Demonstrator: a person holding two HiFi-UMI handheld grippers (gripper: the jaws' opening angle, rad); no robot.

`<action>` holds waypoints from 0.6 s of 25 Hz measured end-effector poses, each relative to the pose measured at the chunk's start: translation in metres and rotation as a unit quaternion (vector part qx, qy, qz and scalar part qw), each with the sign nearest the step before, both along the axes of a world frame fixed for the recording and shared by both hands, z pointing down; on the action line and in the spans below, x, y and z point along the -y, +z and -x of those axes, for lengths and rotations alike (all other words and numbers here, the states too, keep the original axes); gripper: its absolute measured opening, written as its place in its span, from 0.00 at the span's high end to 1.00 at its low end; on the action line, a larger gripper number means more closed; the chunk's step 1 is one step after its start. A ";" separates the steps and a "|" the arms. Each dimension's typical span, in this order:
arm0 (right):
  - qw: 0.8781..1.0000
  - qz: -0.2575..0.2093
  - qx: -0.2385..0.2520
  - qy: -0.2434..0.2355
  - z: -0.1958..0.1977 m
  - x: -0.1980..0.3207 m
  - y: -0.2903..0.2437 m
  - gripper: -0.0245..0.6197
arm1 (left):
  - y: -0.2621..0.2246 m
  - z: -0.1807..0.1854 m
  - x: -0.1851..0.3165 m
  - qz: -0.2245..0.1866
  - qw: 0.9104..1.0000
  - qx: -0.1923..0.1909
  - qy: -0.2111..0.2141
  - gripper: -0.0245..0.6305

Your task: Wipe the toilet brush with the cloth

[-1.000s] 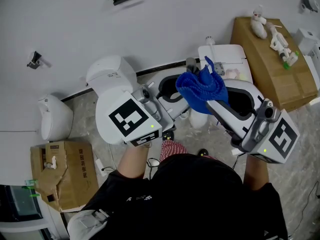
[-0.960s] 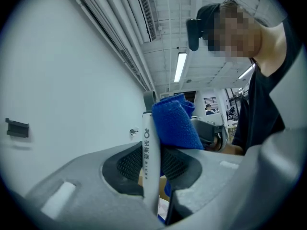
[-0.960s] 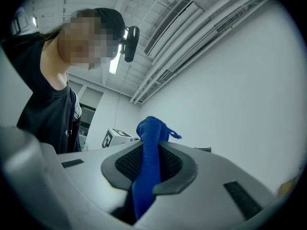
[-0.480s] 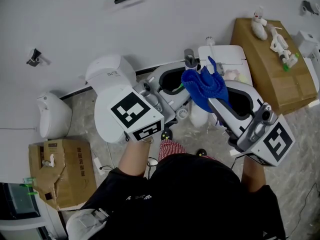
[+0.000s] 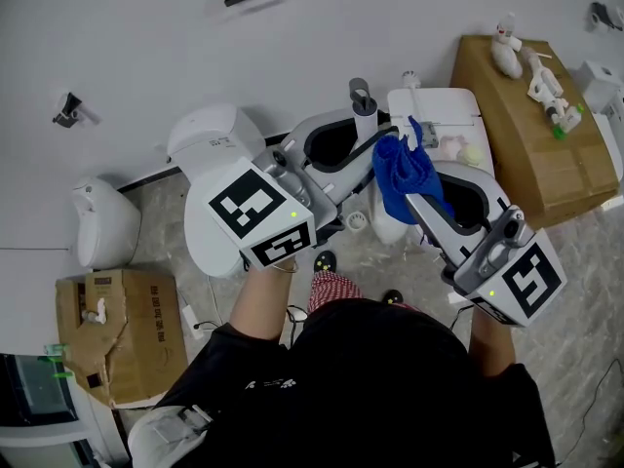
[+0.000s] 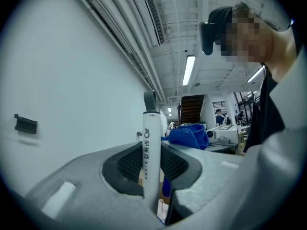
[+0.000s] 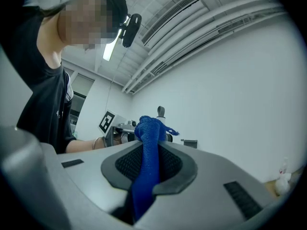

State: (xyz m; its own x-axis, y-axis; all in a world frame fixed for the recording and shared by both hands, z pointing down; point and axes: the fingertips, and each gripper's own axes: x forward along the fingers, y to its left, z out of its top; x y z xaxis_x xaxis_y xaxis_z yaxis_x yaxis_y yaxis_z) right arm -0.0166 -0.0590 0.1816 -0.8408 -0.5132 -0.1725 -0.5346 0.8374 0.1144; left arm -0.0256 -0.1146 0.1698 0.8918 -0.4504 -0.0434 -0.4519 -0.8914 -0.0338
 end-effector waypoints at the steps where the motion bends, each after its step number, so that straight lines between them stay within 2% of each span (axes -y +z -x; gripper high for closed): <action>1: 1.000 0.002 -0.007 0.004 0.000 0.002 0.003 0.86 | -0.001 0.001 0.001 0.001 1.000 -0.002 -0.001 0.82; 15: 0.999 0.044 -0.013 -0.008 0.011 0.015 0.035 0.86 | -0.006 -0.001 -0.002 -0.001 1.000 -0.007 0.004 0.82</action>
